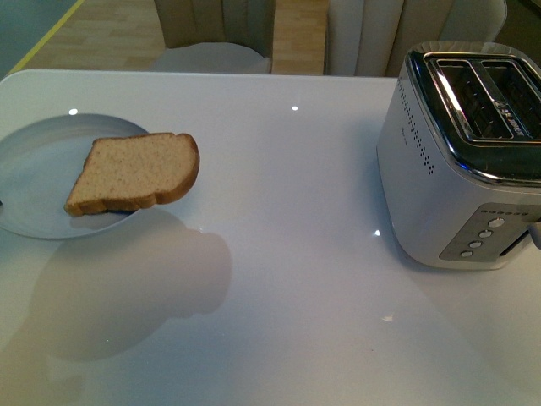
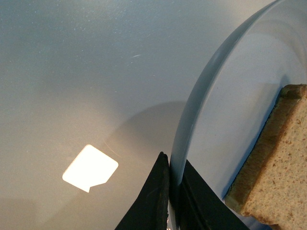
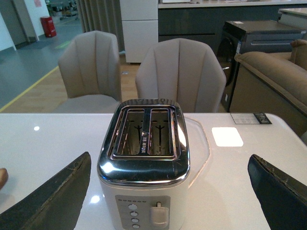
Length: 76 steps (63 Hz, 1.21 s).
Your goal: Left arm holds plate, right arm toasts bread
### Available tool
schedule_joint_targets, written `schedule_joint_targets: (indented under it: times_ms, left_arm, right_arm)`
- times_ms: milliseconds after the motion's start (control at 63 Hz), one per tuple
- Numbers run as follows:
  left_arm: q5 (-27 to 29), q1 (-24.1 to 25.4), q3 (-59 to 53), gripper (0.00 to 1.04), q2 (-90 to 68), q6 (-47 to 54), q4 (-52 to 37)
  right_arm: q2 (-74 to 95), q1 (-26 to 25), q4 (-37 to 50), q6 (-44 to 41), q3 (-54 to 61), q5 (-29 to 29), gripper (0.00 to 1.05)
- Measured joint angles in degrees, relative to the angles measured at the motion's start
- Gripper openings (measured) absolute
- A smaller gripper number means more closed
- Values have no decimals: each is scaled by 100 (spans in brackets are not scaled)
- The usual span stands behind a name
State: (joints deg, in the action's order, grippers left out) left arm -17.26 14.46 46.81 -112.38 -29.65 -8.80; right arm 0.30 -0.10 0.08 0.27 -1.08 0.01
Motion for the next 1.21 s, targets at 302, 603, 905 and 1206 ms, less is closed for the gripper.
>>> schedule_joint_targets:
  times_ms: [302, 603, 905, 1206]
  left_arm:
    - [-61, -280, -229, 3, 1659, -428, 809]
    - [393, -1309, -59, 3, 2743, -1029, 1641]
    - [702, -2562, 160, 3, 3442, -1746, 2063]
    - [981, -3410, 70, 3, 3816, -2350, 2284]
  right_arm:
    - [-2, 0, 0, 0, 0, 0, 96]
    - [-2, 0, 0, -2, 0, 0, 96]
    - [-2, 0, 0, 0, 0, 2, 96]
    - [0, 0, 0, 0, 0, 0, 96]
